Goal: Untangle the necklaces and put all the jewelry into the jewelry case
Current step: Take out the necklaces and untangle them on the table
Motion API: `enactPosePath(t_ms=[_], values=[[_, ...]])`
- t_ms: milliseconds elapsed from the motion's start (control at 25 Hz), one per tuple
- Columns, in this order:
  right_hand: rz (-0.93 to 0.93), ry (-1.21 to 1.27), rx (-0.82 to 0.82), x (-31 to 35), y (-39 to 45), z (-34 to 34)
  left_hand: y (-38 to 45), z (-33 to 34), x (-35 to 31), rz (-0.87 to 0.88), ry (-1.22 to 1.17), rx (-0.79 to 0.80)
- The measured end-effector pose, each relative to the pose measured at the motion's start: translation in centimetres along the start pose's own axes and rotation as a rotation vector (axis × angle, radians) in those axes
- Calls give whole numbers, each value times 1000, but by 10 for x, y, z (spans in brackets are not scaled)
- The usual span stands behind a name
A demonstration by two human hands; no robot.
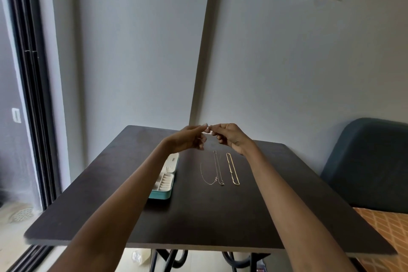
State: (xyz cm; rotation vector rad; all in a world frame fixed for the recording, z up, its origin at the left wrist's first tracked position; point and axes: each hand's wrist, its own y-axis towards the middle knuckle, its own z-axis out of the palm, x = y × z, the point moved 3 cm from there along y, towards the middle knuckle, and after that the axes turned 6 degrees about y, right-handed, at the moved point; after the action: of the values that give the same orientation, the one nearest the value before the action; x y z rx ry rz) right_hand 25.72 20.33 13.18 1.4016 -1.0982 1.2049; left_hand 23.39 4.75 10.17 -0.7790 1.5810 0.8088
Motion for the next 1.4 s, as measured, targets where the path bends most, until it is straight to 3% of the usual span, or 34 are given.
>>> enactPosePath(t_ms=[160,400,880,1040,1200,1400], values=[[-1,23,-5,-12,-11,-3,-1,8,-11,35,300,-27],[15,156,26,-29,-25,-4,-4,11,-7,54,221,6],[299,95,-181,-140,49,-3,78,-12,86,-361,503,-57],[351,-40,-231,-162,90,-6,122,-28,117,-451,640,-68],[295,-380,-294,-169,129,-20,160,-34,126,-428,830,-112],[257,-752,-232,-164,150,-23,176,-42,132,-415,916,-152]])
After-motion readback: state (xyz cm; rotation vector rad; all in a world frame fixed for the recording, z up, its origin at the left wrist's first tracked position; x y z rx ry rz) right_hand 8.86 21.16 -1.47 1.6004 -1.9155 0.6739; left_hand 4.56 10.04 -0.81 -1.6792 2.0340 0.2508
